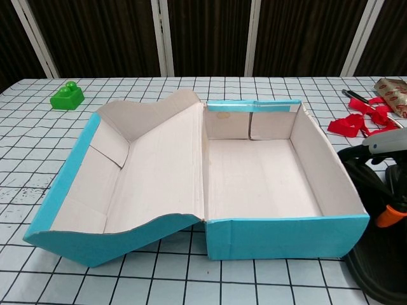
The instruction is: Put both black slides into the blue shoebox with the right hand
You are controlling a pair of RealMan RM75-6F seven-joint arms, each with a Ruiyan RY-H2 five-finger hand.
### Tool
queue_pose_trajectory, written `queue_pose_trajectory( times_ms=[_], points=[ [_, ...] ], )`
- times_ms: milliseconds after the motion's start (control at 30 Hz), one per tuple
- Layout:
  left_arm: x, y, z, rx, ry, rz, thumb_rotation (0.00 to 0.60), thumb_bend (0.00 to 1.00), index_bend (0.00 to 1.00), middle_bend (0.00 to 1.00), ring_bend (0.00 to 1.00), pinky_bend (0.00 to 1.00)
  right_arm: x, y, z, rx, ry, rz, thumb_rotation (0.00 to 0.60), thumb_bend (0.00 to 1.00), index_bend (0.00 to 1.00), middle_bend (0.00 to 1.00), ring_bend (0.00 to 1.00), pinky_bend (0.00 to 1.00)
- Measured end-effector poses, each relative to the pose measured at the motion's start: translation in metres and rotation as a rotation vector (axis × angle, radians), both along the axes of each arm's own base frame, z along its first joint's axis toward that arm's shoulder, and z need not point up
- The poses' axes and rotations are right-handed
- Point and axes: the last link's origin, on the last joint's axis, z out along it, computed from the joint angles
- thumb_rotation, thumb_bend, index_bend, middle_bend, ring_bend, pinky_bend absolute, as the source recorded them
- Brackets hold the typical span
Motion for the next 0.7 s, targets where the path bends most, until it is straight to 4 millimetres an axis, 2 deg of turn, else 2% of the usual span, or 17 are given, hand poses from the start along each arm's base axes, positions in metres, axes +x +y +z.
queue_pose_trajectory(
  times_ms=[100,233,467,700],
  points=[
    [0.000,0.000,0.000,0.001,0.000,0.002,0.600,0.16,0.07,0.00,0.00,0.00,0.000,-0.002,-0.003,0.002,0.009,0.002,0.600,0.13,0.03,0.09,0.00,0.00],
    [0.000,0.000,0.000,0.001,0.000,0.001,0.600,0.16,0.08,0.00,0.00,0.00,0.000,-0.004,-0.006,-0.008,0.020,0.010,0.600,0.16,0.18,0.24,0.06,0.00],
    [0.000,0.000,0.000,0.002,0.000,0.004,0.600,0.16,0.07,0.00,0.00,0.00,-0.001,-0.007,-0.011,-0.067,0.026,0.047,0.600,0.33,0.34,0.35,0.14,0.00],
    [0.000,0.000,0.000,0.003,-0.001,0.004,0.600,0.16,0.07,0.00,0.00,0.00,-0.002,-0.007,-0.010,-0.102,-0.005,0.062,0.600,0.41,0.42,0.43,0.20,0.00]
  ],
)
